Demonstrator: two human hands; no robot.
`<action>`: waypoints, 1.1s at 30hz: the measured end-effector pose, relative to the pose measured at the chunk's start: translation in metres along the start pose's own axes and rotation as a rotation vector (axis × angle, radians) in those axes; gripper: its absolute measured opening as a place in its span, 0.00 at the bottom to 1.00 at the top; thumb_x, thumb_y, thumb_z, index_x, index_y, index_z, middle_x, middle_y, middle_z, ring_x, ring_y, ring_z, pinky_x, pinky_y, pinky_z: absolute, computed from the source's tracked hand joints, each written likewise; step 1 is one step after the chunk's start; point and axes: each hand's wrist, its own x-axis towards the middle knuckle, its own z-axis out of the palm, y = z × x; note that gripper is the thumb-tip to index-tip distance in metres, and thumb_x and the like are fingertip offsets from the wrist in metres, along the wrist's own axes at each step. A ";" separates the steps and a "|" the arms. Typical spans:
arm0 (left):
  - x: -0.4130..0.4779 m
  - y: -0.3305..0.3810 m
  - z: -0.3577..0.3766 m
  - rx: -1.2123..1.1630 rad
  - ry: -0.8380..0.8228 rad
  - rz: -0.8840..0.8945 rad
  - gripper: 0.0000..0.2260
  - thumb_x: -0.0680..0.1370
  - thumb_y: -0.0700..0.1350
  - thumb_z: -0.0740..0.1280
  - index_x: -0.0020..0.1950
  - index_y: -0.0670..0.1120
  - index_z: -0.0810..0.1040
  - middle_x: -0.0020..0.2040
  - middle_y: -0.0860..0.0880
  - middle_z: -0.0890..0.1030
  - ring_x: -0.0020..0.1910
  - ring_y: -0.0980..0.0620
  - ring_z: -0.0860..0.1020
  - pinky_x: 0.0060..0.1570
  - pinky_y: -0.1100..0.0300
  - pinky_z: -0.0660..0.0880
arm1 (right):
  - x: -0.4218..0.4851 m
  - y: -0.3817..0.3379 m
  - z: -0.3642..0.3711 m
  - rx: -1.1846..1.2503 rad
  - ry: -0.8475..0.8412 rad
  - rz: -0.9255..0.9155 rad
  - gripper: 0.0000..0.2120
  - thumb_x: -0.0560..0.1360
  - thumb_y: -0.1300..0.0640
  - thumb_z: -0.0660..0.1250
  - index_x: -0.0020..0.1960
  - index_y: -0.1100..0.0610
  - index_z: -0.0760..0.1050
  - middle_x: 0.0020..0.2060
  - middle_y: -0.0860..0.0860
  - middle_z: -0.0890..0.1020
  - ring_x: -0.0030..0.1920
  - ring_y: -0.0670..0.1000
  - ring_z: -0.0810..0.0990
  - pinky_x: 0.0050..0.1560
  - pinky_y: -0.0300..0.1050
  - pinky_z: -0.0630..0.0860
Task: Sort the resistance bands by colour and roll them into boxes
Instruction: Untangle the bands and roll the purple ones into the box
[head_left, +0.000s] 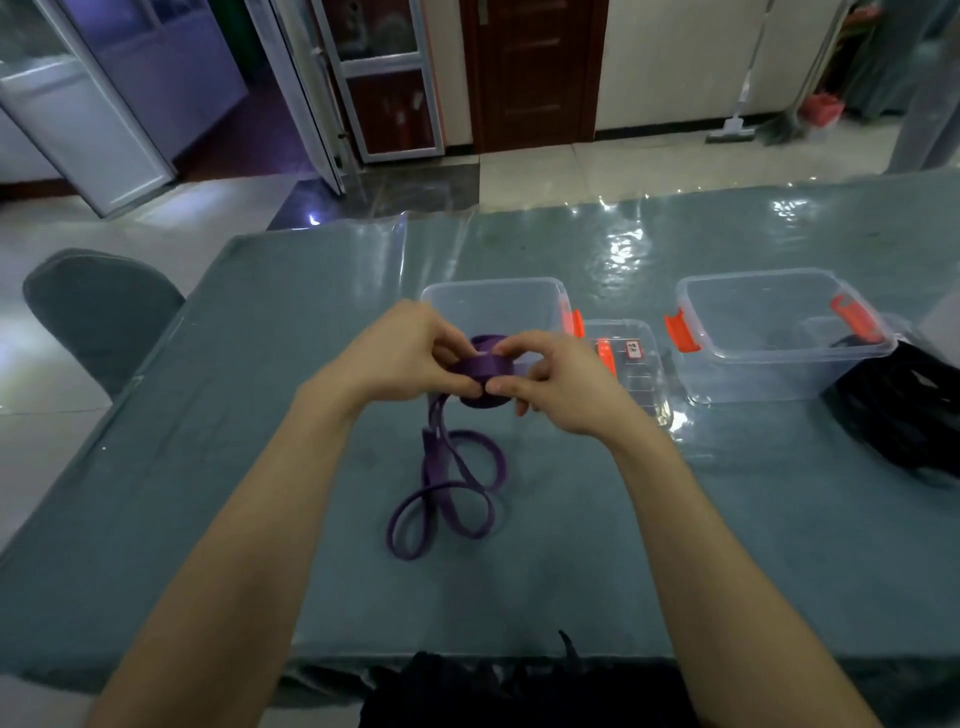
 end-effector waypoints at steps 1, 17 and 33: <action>0.002 0.004 -0.003 0.029 -0.009 0.004 0.12 0.71 0.46 0.85 0.54 0.51 0.91 0.44 0.55 0.90 0.46 0.60 0.89 0.56 0.50 0.86 | 0.001 -0.001 -0.001 -0.053 -0.013 0.003 0.14 0.76 0.53 0.80 0.53 0.39 0.79 0.31 0.41 0.85 0.29 0.41 0.82 0.31 0.30 0.71; 0.007 -0.010 0.009 -0.234 -0.052 -0.040 0.14 0.69 0.50 0.86 0.54 0.54 0.91 0.47 0.52 0.91 0.51 0.54 0.90 0.63 0.49 0.83 | -0.018 0.020 0.011 0.465 0.055 0.039 0.14 0.77 0.67 0.77 0.62 0.66 0.82 0.49 0.66 0.86 0.37 0.60 0.88 0.42 0.50 0.86; -0.028 -0.053 -0.002 -0.198 -0.173 -0.019 0.15 0.72 0.42 0.84 0.58 0.49 0.90 0.50 0.52 0.91 0.53 0.53 0.89 0.60 0.55 0.85 | -0.013 0.004 0.054 0.047 -0.064 0.004 0.12 0.76 0.57 0.80 0.53 0.44 0.82 0.35 0.40 0.86 0.33 0.51 0.87 0.43 0.50 0.85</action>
